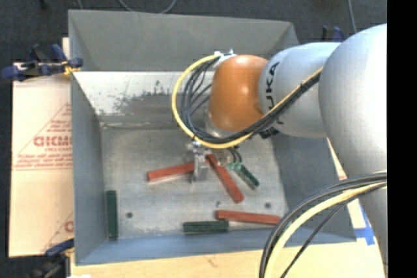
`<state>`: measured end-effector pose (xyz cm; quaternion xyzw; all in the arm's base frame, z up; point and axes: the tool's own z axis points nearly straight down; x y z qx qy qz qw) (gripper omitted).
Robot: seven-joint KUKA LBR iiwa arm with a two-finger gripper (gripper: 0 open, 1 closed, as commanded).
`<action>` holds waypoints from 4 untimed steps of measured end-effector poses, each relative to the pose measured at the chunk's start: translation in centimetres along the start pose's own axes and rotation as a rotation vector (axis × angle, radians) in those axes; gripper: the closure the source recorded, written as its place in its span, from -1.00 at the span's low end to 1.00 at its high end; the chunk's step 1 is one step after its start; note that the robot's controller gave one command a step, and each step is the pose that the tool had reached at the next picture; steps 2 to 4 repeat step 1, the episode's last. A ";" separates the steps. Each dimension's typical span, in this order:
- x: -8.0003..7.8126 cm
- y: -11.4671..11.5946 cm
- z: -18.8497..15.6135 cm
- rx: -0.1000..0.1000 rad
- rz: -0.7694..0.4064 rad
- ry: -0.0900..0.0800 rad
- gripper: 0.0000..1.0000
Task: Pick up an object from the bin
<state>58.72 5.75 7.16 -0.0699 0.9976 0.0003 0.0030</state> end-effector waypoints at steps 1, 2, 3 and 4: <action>-0.6 1.8 -16.0 0.001 -0.026 -0.007 1.00; -0.6 1.8 -16.0 0.001 -0.026 -0.007 1.00; -0.6 1.8 -16.0 0.001 -0.026 -0.007 1.00; -0.6 1.8 -16.0 0.001 -0.026 -0.007 1.00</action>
Offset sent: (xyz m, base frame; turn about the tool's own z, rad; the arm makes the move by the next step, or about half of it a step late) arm -0.0010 0.0195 0.1540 -0.0271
